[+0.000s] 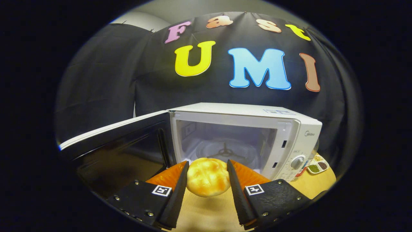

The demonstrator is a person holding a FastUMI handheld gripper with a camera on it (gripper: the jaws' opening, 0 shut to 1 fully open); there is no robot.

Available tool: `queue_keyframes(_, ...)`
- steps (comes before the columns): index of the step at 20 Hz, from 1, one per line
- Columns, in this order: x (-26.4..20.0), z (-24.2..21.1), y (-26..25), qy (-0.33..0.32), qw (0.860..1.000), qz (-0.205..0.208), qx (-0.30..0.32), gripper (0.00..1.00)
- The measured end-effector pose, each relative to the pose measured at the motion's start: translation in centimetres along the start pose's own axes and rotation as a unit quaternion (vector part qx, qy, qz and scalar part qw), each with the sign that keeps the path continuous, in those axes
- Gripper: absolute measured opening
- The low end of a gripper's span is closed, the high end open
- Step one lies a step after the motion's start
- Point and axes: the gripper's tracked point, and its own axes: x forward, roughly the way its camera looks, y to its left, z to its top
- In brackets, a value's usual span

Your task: Open the microwave, put the food inside, and close the microwave door.

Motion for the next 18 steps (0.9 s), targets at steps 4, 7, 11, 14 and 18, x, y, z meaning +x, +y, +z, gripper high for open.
queue_keyframes(4, 4.0, -0.1, 0.2, -0.008, 0.998, -0.014, 0.065, 0.68)
queue_keyframes(7, 6.3, 0.3, -0.3, -0.031, 0.993, -0.028, 0.114, 0.68)
queue_keyframes(11, 9.6, -0.3, -1.1, -0.038, 0.978, -0.036, 0.204, 0.68)
queue_keyframes(14, 11.7, -0.3, -2.6, -0.065, 0.966, -0.047, 0.248, 0.69)
queue_keyframes(18, 14.1, -0.5, -2.8, -0.069, 0.954, -0.042, 0.29, 0.68)
